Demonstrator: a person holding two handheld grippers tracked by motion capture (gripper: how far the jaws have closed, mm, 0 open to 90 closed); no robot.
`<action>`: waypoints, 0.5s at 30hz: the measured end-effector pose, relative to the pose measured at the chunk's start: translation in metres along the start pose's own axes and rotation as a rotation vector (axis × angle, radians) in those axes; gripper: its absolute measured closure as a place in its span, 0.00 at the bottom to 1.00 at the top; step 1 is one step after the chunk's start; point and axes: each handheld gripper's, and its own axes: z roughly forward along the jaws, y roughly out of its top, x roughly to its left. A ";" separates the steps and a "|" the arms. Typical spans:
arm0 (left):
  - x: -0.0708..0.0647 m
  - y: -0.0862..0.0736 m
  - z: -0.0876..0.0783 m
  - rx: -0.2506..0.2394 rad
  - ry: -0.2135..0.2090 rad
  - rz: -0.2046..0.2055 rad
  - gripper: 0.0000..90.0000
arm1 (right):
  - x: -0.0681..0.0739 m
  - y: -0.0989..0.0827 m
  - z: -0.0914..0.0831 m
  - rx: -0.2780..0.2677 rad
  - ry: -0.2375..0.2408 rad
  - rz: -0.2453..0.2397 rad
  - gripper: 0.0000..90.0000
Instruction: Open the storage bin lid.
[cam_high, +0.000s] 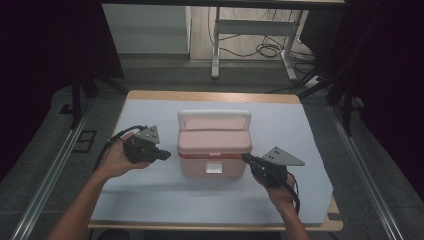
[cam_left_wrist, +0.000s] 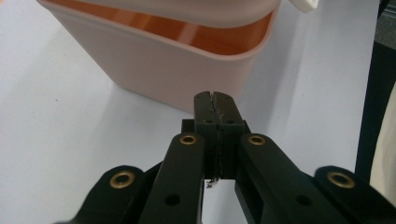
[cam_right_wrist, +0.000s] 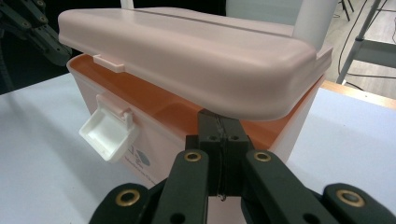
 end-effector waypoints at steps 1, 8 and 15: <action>0.000 -0.001 0.000 -0.002 0.001 -0.002 1.00 | 0.000 0.000 0.000 0.000 0.000 0.000 1.00; -0.004 -0.003 0.000 -0.020 -0.004 -0.015 1.00 | 0.000 0.001 0.000 -0.003 0.000 0.003 1.00; -0.016 -0.003 0.002 -0.040 -0.011 -0.015 1.00 | 0.000 0.002 0.000 -0.001 -0.002 0.001 1.00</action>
